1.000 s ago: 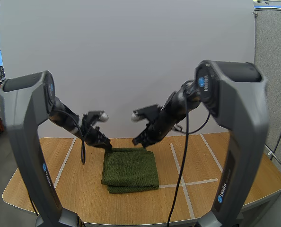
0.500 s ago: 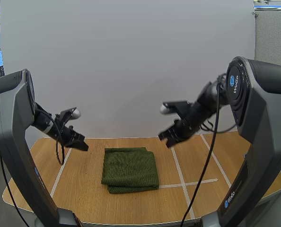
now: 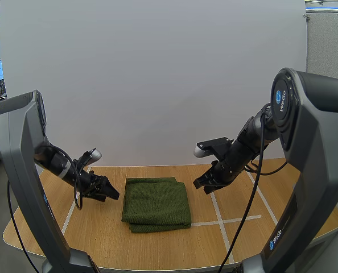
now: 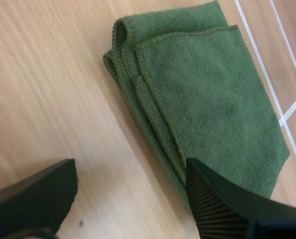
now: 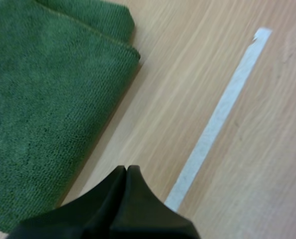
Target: Fold the towel
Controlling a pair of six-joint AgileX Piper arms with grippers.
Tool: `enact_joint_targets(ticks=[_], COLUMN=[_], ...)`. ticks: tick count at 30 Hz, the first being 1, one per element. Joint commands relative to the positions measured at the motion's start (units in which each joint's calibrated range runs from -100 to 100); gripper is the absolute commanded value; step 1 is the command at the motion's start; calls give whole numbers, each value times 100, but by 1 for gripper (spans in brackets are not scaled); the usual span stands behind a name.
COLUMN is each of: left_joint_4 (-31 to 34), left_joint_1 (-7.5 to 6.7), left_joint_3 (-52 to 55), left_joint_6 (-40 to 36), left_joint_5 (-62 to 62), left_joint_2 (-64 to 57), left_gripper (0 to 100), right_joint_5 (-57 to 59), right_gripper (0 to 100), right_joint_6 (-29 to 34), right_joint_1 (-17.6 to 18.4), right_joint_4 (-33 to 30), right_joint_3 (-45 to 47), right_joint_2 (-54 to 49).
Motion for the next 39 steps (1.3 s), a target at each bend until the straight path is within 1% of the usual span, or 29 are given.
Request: enact_joint_targets(ticks=[1,4,10,13,28,29,31,35,37,39], left_joint_4=[-556,-647,-818,-781,-776,-776,-798,-971,-1021,-1096], left_joint_1=[-13,-36,-53,-141,-1040,-1077,-1228,-1477,-1584,-1662], left_joint_3=[22,22,22,22,22,22,22,22,22,22], left_joint_6=[52,108,147,123,-309,-322,-364,-364,-364,-364], left_joint_5=[70,70,70,70,39,18,-53,-73,-73,-73], left_joint_2=[606,681,692,692,692,692,692,692,692,692], left_gripper=[100,100,100,100,100,100,100,100,100,100], right_joint_5=[-209,-259,-424,-483,-607,-591,-591,-559,-559,-559], right_gripper=[0,0,0,0,0,0,0,0,0,0], right_joint_6=[-106,-156,-156,-156,-147,-147,-147,-147,-147,-147], right_joint_1=[-11,13,255,358,406,406,406,406,406,406], right_joint_4=[120,207,218,248,257,257,257,257,257,257], right_joint_3=[40,40,40,40,40,40,40,40,40,40], right_joint_2=[544,817,1188,1232,1232,1232,1232,1232,1232,1232])
